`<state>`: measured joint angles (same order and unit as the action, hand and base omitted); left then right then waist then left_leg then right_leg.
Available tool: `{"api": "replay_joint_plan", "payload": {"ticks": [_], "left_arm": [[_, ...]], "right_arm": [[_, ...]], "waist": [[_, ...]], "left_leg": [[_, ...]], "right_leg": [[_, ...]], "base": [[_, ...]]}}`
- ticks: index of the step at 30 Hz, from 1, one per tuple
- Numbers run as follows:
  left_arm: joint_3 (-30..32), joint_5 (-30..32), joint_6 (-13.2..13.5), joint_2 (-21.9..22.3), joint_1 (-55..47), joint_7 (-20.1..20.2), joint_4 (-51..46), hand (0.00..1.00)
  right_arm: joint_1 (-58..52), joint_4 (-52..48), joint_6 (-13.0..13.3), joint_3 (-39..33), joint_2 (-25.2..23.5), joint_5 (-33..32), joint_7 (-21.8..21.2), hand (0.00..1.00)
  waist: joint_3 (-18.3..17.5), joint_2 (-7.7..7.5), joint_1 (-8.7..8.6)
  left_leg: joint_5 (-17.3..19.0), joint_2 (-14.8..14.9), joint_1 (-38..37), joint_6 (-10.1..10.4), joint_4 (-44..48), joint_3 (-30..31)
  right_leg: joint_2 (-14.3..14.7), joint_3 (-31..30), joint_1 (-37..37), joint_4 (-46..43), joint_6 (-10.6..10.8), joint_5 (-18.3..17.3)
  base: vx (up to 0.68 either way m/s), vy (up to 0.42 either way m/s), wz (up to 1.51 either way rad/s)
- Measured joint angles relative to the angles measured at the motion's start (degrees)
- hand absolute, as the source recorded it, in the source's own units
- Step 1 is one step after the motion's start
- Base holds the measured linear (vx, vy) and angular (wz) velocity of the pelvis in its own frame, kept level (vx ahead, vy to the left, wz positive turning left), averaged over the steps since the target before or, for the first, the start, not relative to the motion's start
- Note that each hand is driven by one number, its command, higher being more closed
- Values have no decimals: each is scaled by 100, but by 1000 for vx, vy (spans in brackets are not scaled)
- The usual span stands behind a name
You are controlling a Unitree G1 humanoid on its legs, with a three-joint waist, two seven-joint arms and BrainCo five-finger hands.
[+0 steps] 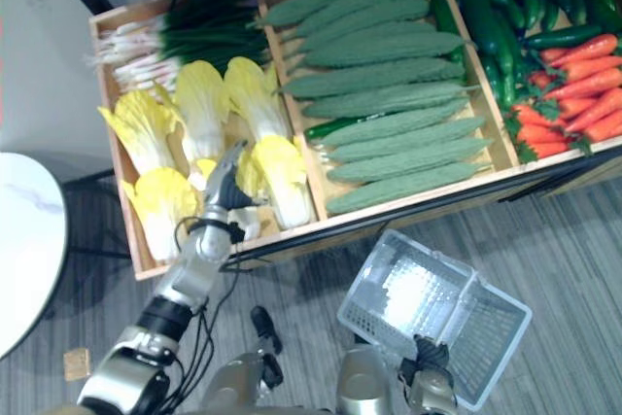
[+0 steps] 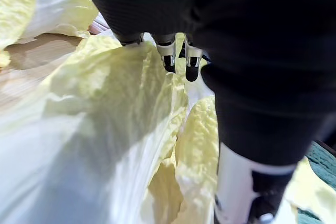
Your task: Pick vegetable in the basket
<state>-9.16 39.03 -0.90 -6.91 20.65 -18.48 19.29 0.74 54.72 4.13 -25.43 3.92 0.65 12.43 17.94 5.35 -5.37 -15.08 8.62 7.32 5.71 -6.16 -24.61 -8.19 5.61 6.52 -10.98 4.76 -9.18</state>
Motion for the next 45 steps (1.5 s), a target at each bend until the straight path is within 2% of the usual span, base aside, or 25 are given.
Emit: {"api": "replay_joint_plan", "payload": {"ticks": [2,3,4,6,7,11,14,18,21,28,32,34,38,41,44,45], "left_arm": [[90,8,2,-2,-54,-34,-5,0],[149,44,2,-1,-161,-42,-5,0],[174,44,4,-11,-205,-44,-4,0],[240,44,56,-24,-220,-69,-3,0],[259,47,78,-39,-211,-68,21,100],[485,48,200,-155,-6,-97,600,100],[746,75,246,-399,400,-308,1215,100],[1030,78,224,-748,1013,-317,1778,100],[1087,71,118,-742,1015,-291,1801,100],[834,32,-32,-761,774,-111,1262,100],[774,33,-12,-1038,772,-67,448,100],[664,36,5,-1208,783,-80,149,100],[407,36,30,-1237,927,-209,-96,100],[20,34,181,-1200,1268,-270,-353,100],[-166,32,289,-1127,1364,-302,-583,100],[-211,32,304,-1103,1341,-305,-716,100]], "right_arm": [[12,-51,-1,20,-2,1,19,100],[27,-110,-4,47,0,1,20,100],[38,-113,-4,63,12,1,20,100],[70,-140,-19,130,60,-12,25,100],[73,-155,-18,141,61,-49,25,100],[164,-202,-18,245,74,-51,20,100],[210,-198,-14,434,72,-45,3,100],[389,-102,-2,597,119,-48,-2,100],[405,-82,3,620,122,-50,-14,100],[358,30,-35,557,82,-49,-98,100],[278,29,-72,549,46,-45,-160,100],[29,27,-79,531,40,-48,-233,100],[-325,22,-68,512,-10,-52,-325,100],[-505,11,-51,351,-93,-167,-338,100],[-511,-37,-39,336,-108,-291,-333,100],[-524,-110,-40,332,-97,-337,-323,100]], "waist": [[80,23,25],[124,124,24],[130,154,25],[177,87,33],[199,52,38],[260,-45,113],[329,-133,154],[464,-188,66],[469,-194,4],[458,-242,-15],[403,-320,-17],[108,-371,-15],[-249,-454,-12],[-391,-435,-36],[-428,-456,-22],[-456,-430,6]], "left_leg": [[58,42,0,-29,-1,2],[322,120,-1,-83,-1,2],[463,143,3,-139,-1,2],[492,96,70,-136,0,-3],[515,39,107,-135,0,-7],[505,-55,146,-190,9,-84],[502,-48,146,-191,30,-145],[503,-4,147,-186,29,-160],[509,-5,144,-173,31,-169],[507,17,-356,-116,31,-156],[506,46,-626,-115,31,-172],[505,57,-743,-114,30,-207],[505,85,-939,-114,0,-298],[610,85,-912,-15,-4,-279],[726,140,-1009,-42,-5,-560],[820,168,-1075,-20,-7,-748]], "right_leg": [[22,28,7,2,-5,16],[104,69,31,-1,-2,12],[129,71,57,-12,12,3],[63,38,133,-53,73,-4],[17,30,194,-89,97,-11],[-65,-82,298,-98,151,14],[-15,-160,323,-93,139,31],[30,-181,332,-51,137,30],[29,-183,300,9,137,30],[23,-9,-243,41,138,30],[20,13,-517,68,138,30],[16,5,-623,73,137,31],[19,2,-819,100,135,33],[53,-18,-800,128,129,36],[51,-142,-652,103,68,159],[-35,216,-547,80,-39,209]], "base": [[-78,31,0],[-58,33,-2],[-60,77,-4],[-12,69,3],[10,44,6],[51,27,-8],[88,-22,-13],[68,-46,-7],[98,-37,-3],[97,-23,2],[28,4,-2],[23,-4,-8],[-5,-7,-3],[-70,13,-1],[-130,51,-53],[-118,33,-66]]}}
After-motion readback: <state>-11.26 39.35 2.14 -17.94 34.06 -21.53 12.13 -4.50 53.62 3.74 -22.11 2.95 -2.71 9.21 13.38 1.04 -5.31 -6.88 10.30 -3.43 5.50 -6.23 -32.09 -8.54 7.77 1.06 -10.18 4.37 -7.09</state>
